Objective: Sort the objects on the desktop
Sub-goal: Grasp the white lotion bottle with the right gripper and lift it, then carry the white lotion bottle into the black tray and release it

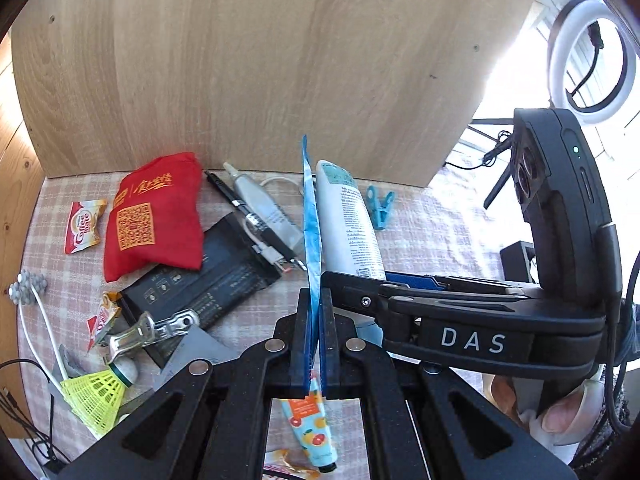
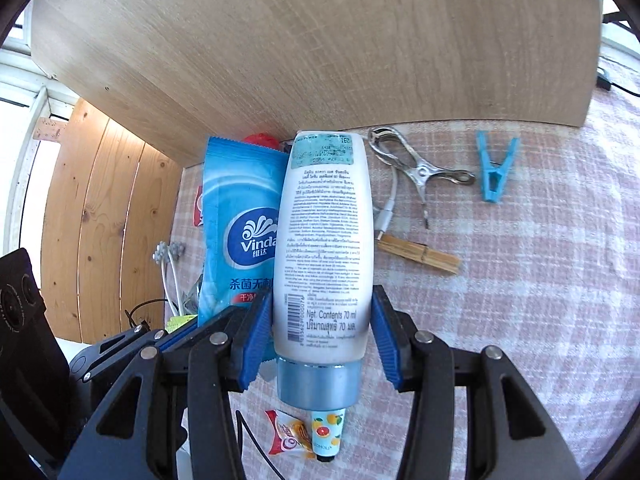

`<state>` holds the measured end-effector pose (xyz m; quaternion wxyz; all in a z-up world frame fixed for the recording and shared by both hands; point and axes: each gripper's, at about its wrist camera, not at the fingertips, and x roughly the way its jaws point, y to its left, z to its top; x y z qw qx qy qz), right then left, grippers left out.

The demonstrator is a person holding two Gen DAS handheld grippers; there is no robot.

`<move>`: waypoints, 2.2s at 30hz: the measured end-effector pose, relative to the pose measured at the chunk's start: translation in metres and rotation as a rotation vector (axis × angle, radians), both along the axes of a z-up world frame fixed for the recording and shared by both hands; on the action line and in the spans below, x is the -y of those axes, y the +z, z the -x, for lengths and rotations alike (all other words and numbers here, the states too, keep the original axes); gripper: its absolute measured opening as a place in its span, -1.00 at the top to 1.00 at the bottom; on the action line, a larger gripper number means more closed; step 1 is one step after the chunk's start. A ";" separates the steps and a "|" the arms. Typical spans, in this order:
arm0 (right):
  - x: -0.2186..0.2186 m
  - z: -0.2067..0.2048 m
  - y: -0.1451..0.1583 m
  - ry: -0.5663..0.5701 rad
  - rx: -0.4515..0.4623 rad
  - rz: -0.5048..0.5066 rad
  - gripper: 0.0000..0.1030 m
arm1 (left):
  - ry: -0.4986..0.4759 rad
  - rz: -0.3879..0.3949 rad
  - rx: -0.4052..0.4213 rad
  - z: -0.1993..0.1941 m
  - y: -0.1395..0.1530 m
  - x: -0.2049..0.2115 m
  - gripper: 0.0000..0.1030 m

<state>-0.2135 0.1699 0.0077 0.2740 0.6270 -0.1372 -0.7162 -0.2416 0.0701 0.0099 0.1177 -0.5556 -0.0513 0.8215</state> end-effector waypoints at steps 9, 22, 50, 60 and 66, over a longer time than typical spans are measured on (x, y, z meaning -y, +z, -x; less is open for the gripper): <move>-0.130 -0.021 0.027 -0.157 -0.055 -0.017 0.10 | -0.169 -0.164 -0.038 -0.083 0.047 -0.106 0.97; -0.376 -0.087 0.032 -0.399 -0.066 -0.236 0.10 | -0.389 -0.344 0.046 -0.133 0.054 -0.282 0.97; -0.444 -0.102 0.016 -0.440 -0.051 -0.431 0.03 | -0.411 -0.167 0.061 -0.154 0.033 -0.319 0.19; -0.402 -0.091 0.028 -0.368 -0.098 -0.434 0.03 | -0.296 -0.130 0.024 -0.132 0.041 -0.260 0.19; -0.350 -0.075 0.039 -0.280 -0.140 -0.398 0.03 | -0.179 -0.099 0.003 -0.111 0.045 -0.195 0.19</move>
